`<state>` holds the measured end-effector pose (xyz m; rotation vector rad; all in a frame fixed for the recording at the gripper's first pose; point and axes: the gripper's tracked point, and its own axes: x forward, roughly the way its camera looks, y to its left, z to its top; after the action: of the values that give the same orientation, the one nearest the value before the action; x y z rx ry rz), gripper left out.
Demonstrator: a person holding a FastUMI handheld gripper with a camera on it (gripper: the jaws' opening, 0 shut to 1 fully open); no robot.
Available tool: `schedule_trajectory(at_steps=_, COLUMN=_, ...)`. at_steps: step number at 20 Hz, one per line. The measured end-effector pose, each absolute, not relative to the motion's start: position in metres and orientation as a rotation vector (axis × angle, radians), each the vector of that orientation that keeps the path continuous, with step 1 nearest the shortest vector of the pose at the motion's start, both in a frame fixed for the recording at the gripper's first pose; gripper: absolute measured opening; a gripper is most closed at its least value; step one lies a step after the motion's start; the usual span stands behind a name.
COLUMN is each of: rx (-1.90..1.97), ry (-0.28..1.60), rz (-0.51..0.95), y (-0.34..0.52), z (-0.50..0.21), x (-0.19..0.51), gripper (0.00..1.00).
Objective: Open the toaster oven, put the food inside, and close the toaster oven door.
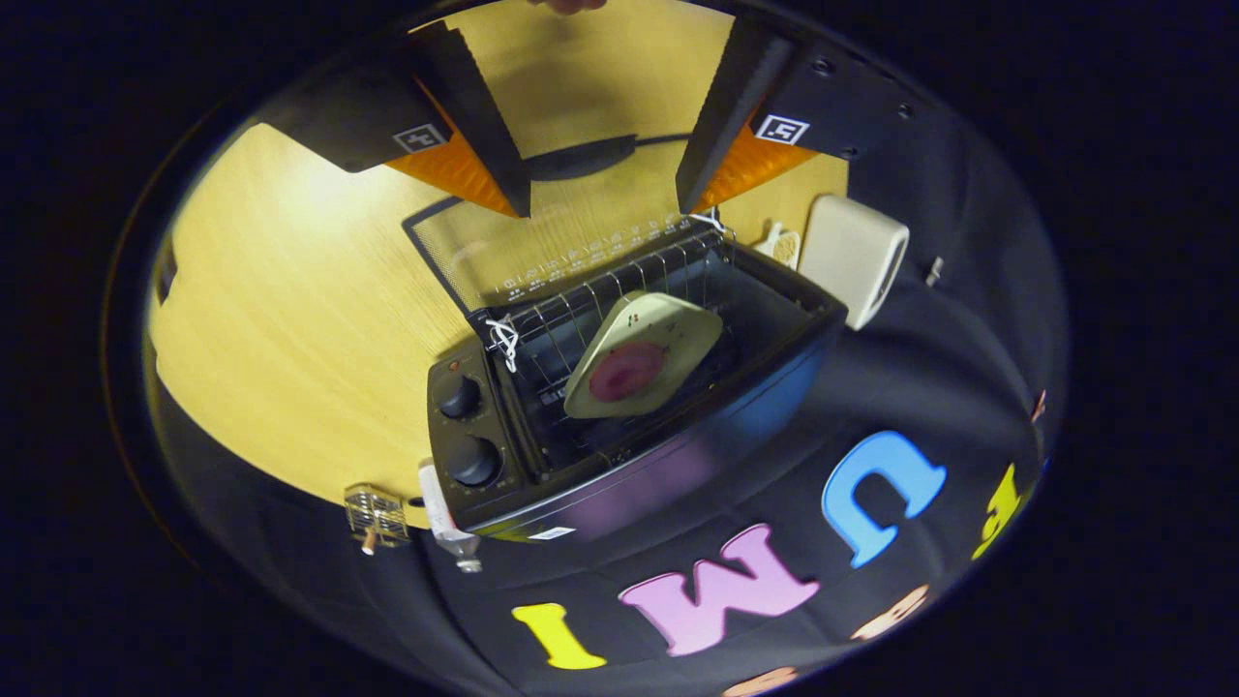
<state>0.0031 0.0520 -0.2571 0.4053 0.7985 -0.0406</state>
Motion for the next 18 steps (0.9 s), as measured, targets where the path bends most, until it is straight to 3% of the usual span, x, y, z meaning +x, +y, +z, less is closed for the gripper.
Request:
schedule_trajectory(at_steps=9, rx=0.034, ry=0.921, rz=0.067, y=0.056, z=-0.310, x=-0.049, gripper=1.00)
schedule_trajectory(at_steps=18, rx=-0.054, ry=0.988, rz=0.008, y=0.054, z=-0.353, x=-0.031, gripper=1.00)
